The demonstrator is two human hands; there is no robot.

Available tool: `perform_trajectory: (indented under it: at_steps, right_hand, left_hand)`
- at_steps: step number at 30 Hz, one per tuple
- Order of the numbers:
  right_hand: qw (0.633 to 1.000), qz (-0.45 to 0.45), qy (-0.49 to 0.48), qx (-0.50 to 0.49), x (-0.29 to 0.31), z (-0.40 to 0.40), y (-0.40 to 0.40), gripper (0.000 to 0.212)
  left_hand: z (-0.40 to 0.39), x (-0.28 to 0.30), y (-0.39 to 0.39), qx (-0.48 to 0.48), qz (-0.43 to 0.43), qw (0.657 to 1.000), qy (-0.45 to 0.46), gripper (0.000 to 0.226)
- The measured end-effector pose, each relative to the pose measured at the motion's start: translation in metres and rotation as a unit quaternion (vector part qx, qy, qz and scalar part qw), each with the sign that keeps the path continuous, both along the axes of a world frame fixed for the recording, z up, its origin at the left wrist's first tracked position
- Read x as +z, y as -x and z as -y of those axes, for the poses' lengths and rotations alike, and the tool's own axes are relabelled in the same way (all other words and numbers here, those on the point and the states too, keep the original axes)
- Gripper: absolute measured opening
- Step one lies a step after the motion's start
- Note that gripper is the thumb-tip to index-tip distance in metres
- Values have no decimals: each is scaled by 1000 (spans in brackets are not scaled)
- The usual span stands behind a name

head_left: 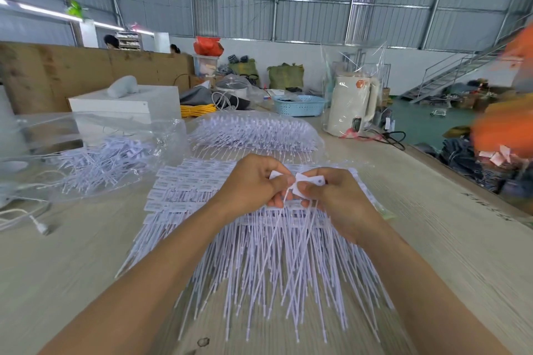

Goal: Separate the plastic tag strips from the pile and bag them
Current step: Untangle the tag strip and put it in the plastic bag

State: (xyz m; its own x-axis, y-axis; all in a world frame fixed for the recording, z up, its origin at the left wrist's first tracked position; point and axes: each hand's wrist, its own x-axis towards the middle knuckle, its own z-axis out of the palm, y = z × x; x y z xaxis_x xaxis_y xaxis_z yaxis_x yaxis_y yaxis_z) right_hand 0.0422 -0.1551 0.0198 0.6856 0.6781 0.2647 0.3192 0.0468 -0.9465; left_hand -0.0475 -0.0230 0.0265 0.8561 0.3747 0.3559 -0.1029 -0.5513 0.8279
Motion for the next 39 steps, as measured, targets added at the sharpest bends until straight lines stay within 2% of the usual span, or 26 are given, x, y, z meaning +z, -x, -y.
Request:
perform_trajectory:
  at_steps: [4,8,10,13,15,17,20,22,24,26,28,29,31,35,37,39]
  right_hand:
    - [999,38,-16,-33,-1,-1,2,8]
    - [987,134,-24,-87,1,-4,5,5]
    - [960,254,0,-114,1,-4,11,10]
    - [905,407,-27,-126,4,0,20,9]
    - [876,463,-48,-124,9,3,21,8]
    - [870,476,-42,-122,11,2,21,10]
    - [904,409,-2,-124,13,3,20,14]
    - [946,289,29,-143,18,13,4,12]
    - [980,131,-12,-148,24,27,-17,7]
    - [986,-19,-111,-122,30,35,-28,9]
    - [964,-153,-207,-65,36,36,-32,6]
    - [955,-192,-223,-40,39,35,-33,10]
    - [965,-196,-177,2,44,32,-28,11]
    - [994,-102,-40,28,48,6,-6,8]
    - [999,-45,-27,9,47,-9,5,7]
    - [999,-28,-30,5,47,-19,9,10]
  left_hand:
    - [6,1,-2,7,16,998,55,12]
    - [8,6,-1,-15,19,981,195,17]
    - [9,10,0,-25,-10,959,282,25]
    - [6,17,3,-44,-60,922,380,34]
    - [4,24,6,-84,-83,902,414,28]
    - [3,28,7,-109,-106,893,424,25]
    - [0,32,11,-127,-154,882,428,23]
    - [-7,34,18,-154,-190,874,420,27]
    - [-14,37,25,-179,-179,876,410,24]
    - [-13,35,24,-161,-115,906,374,10]
    - [-8,27,16,-99,-50,950,293,4]
    - [-5,24,11,-79,-21,962,259,4]
    - [-2,19,6,-73,19,974,212,12]
    - [0,19,0,-34,76,986,147,16]
    - [1,18,-4,0,103,985,135,16]
    - [1,17,-8,26,120,981,152,20]
